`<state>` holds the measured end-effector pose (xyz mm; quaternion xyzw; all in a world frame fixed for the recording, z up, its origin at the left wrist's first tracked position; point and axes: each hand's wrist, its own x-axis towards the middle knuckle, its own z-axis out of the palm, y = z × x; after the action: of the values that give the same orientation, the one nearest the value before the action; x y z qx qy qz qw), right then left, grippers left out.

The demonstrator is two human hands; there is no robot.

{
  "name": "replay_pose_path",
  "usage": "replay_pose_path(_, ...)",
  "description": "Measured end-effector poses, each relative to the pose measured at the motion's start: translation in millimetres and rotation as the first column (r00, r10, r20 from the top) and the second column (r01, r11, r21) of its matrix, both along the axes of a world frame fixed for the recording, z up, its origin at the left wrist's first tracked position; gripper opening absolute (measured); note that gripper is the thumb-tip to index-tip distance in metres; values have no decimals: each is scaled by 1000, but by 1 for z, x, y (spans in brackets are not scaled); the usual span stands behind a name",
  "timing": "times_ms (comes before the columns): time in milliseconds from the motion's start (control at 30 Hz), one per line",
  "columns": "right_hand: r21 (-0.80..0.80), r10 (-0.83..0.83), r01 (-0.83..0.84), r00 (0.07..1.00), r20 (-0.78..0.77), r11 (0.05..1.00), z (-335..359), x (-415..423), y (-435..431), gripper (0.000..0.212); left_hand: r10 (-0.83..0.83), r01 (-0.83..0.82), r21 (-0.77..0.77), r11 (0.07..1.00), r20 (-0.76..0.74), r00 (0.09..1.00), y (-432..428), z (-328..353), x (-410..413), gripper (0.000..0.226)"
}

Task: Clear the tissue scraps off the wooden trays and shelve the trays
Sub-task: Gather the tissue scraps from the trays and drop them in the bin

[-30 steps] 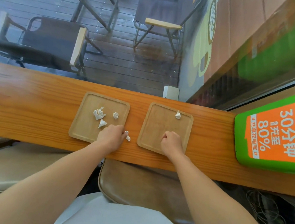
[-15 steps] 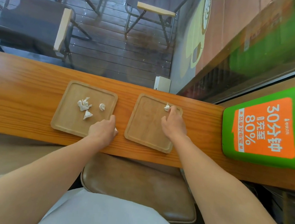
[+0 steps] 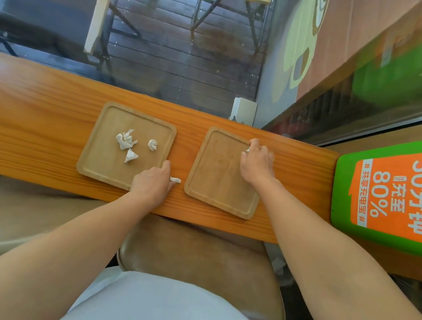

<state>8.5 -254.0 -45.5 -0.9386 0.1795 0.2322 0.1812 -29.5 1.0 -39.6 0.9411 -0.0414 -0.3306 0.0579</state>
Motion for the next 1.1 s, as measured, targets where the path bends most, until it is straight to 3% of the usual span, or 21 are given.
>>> replay_pose_path(167,14,12,-12,999,-32,1000,-12,-1,5,37,-85,85,-13,996,40,996,-2,-6,-2,44)
replay_pose_path(333,26,-5,5,1000,22,1000,-17,-2,6,9,-143,145,-31,989,70,987,-2,-10,-3,29)
replay_pose_path(467,70,-57,57,998,-10,996,-14,-8,11,5,-193,192,11,981,49,980,-4,-12,-2,20)
replay_pose_path(533,80,-68,69,997,-20,994,-12,-15,17,14,-184,184,13,983,37,982,-3,-11,0,16)
replay_pose_path(667,109,-78,83,996,-49,991,-8,-27,29,16,-53,54,-119,991,15,998,1,-8,1,22)
replay_pose_path(800,80,17,-10,996,-87,997,-2,-31,37,23,104,-118,-275,954,-66,992,4,-1,-3,20)
replay_pose_path(967,68,-2,6,999,-47,998,7,-33,54,34,191,-222,-286,932,-132,973,9,11,-8,16)
replay_pose_path(1100,54,46,-43,997,-68,998,15,-29,71,31,203,-232,-265,936,-135,970,22,17,-11,12)
